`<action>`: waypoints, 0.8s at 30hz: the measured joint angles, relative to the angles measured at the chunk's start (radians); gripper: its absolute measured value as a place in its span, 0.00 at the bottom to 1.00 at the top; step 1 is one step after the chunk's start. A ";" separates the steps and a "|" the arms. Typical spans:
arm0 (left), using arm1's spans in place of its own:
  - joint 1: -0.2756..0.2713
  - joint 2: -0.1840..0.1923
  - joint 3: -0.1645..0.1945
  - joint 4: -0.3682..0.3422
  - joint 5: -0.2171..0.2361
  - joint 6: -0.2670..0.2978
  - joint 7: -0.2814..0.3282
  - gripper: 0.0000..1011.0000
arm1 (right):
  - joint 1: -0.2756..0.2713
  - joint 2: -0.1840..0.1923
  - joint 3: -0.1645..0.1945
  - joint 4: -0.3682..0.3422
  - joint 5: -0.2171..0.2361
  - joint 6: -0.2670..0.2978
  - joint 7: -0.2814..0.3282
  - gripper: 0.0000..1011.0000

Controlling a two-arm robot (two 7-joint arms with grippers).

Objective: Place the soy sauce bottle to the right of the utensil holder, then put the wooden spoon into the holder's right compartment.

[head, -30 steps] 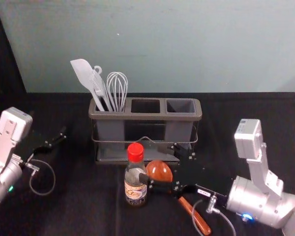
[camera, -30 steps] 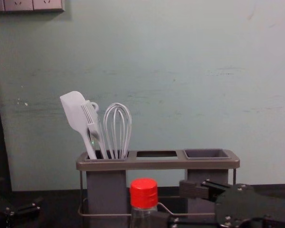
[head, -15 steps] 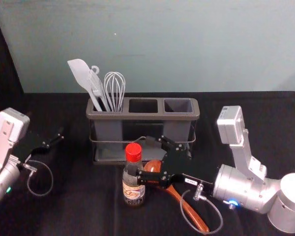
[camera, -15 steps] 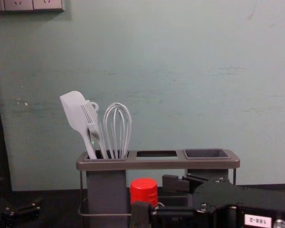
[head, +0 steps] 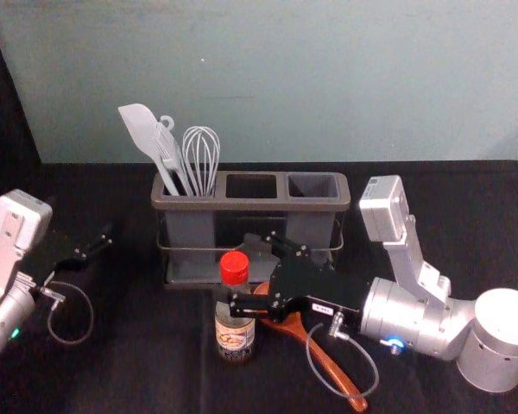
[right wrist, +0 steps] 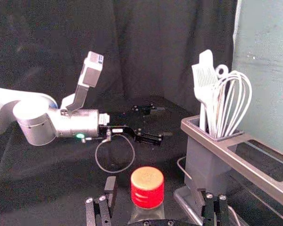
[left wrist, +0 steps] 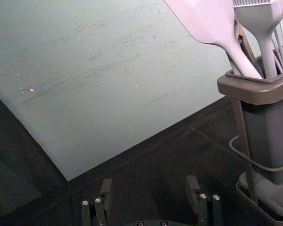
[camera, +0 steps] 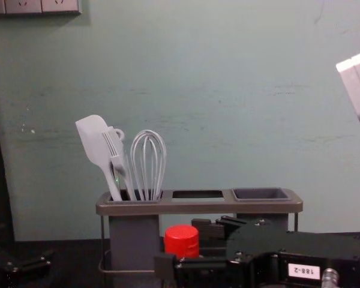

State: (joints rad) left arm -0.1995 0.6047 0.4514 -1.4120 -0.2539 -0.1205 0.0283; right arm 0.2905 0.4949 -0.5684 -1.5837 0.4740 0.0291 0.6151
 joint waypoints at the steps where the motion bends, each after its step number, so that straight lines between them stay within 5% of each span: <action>1: 0.000 0.000 0.000 0.000 0.000 0.000 0.000 1.00 | 0.002 -0.001 -0.001 0.001 0.000 0.000 0.000 0.99; 24: 0.000 0.000 0.000 0.000 0.000 0.000 0.000 1.00 | 0.017 -0.013 -0.007 0.016 0.005 0.002 -0.002 0.99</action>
State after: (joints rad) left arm -0.1996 0.6047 0.4513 -1.4120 -0.2539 -0.1206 0.0283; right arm 0.3074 0.4816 -0.5757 -1.5674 0.4794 0.0316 0.6133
